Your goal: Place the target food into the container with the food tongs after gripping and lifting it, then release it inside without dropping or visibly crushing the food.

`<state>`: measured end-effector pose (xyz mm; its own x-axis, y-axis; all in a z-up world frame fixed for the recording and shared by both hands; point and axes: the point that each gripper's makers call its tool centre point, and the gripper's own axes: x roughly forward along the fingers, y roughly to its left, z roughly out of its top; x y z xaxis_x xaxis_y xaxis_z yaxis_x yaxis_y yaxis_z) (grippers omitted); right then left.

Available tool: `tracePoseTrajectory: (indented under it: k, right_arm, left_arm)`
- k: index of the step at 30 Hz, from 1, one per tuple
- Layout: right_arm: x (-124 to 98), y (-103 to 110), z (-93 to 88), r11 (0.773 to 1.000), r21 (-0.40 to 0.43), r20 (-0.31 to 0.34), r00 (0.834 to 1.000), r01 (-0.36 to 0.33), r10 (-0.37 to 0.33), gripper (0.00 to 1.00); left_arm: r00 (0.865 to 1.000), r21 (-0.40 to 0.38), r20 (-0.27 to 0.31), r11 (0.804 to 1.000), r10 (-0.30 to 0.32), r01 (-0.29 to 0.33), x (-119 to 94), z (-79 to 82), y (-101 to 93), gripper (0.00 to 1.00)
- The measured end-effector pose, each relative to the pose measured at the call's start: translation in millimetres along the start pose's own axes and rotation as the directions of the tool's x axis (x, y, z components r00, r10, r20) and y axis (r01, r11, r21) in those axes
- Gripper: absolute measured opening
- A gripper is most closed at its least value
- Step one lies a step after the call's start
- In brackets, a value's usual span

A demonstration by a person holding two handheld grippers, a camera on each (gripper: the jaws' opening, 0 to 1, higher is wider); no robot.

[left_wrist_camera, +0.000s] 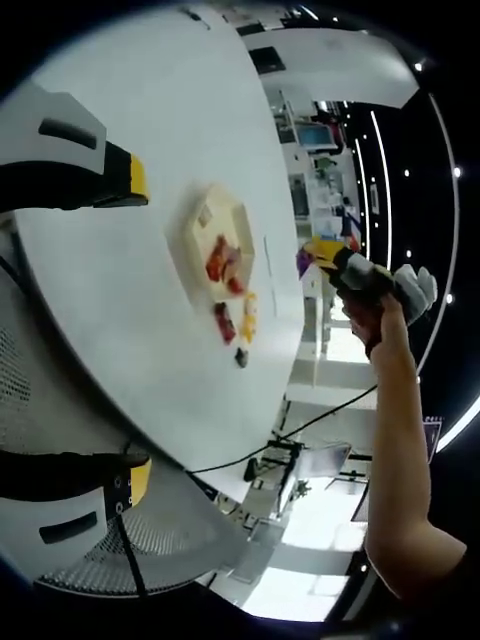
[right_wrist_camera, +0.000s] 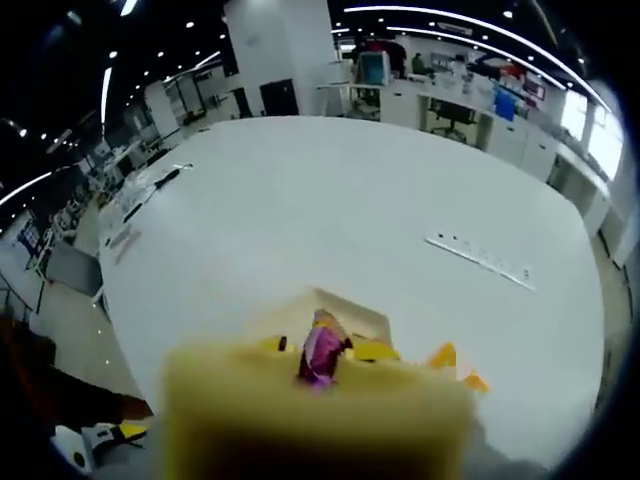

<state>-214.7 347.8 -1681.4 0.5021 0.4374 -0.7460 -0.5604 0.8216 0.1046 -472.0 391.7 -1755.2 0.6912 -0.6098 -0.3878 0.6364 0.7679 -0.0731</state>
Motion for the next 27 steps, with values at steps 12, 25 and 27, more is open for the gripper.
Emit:
tracePoseTrajectory:
  k: [12,25,27]
  right_arm:
    - [6.4,6.1,2.7,0.999,-0.049,0.022,1.0,-0.021,0.022,0.27]
    - [-12.5,-35.6,-20.1,0.999,-0.019,0.008,0.999,0.035,-0.035,0.28]
    - [-18.4,-43.4,-26.5,0.999,-0.004,0.005,0.999,0.043,-0.043,0.28]
  left_arm:
    - [1.0,0.008,-0.002,1.0,-0.003,0.003,-0.3,-0.6,0.1,0.97]
    - [1.0,0.011,-0.003,1.0,-0.02,0.02,-0.2,-0.7,-2.9,0.98]
    - [1.0,0.008,0.0,1.0,-0.021,0.021,0.0,0.0,-2.9,0.98]
